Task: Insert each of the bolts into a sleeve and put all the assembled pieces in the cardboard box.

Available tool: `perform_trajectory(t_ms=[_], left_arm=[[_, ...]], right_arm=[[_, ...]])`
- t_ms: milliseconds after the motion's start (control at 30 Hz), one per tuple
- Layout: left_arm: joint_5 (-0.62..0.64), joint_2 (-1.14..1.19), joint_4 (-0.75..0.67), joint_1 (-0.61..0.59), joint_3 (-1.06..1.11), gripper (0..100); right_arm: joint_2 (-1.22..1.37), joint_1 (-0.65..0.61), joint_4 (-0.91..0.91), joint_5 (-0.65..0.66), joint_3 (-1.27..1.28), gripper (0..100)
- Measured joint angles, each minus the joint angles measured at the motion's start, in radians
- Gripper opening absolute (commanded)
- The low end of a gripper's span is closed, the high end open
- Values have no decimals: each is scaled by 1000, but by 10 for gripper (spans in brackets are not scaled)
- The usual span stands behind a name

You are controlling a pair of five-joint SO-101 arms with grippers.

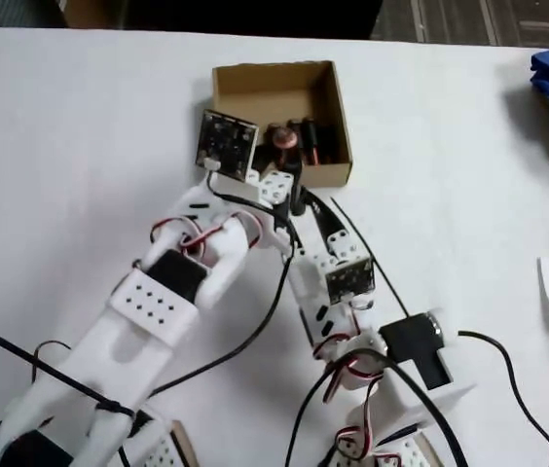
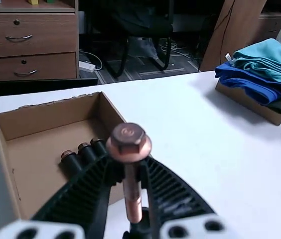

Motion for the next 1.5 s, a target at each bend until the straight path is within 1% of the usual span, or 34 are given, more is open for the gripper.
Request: perform_trajectory(t_ms=[133,367,600,800,967,1233,1300,1433,1500], left_arm=[[0,0,0,5,0,25],[-3,0,0,54,0,25],[-3,2,0,54,6,25],[-2,3,0,34,84,25],[-55,3,0,35,98,25],[-72,3,0,35,98,26],[-109,3,0,35,106,27],[-244,2,-3,37,152,28],[-272,2,-6,37,166,30]], right_arm=[[0,0,0,0,0,19],[0,6,0,0,0,19],[0,6,0,-2,0,19],[0,0,-2,-2,0,19],[0,-2,-2,-2,0,19],[0,-2,-2,-2,0,19],[0,-2,-2,-2,0,19],[0,-3,-2,0,0,19],[2,-3,0,0,0,19]])
